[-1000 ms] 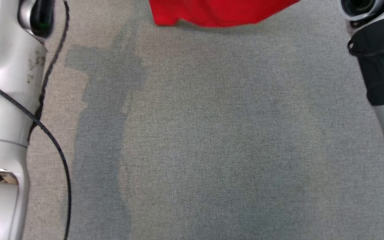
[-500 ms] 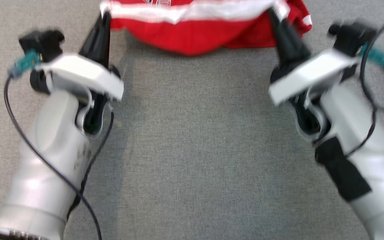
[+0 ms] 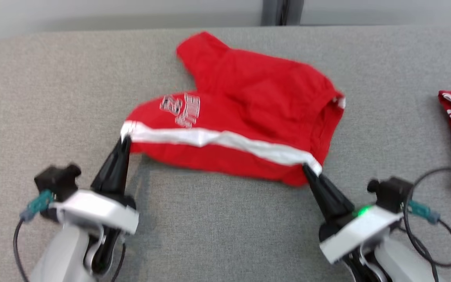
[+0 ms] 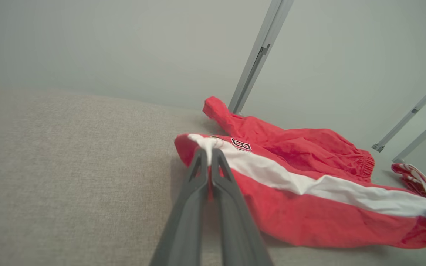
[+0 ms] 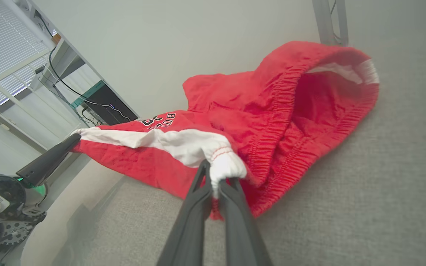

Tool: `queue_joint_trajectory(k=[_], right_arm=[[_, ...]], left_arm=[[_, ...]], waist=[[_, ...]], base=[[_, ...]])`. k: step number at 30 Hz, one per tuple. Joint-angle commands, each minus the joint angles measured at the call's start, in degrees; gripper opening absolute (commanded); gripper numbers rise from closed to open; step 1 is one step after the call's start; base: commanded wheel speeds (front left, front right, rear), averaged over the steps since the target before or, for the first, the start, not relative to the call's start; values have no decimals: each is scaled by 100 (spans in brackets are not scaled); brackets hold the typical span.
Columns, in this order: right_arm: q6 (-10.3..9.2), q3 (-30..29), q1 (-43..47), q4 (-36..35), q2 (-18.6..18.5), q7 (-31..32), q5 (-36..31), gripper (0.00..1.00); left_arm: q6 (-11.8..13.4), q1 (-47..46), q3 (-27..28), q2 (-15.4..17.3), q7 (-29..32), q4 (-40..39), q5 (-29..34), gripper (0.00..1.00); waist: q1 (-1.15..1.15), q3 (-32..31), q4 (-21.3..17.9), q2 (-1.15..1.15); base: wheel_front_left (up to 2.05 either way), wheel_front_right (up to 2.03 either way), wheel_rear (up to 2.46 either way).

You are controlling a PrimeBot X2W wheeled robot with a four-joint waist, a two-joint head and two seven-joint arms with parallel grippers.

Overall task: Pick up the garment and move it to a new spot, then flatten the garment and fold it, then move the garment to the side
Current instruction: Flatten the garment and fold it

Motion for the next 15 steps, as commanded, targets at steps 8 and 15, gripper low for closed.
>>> queue_joint_trajectory(k=[8,15], right_arm=[[2,-102,1148,-589,-229,-8,-261,0],[2,-131,2046,-914,-333,-8,-590,0]], left_arm=[[146,1414,382,240,-27,-790,111,0],[491,2420,475,251,24,-1574,76,0]], waist=[[0,-557,-71,0],[0,-883,-56,0]], base=[[0,0,0],[0,0,0]])
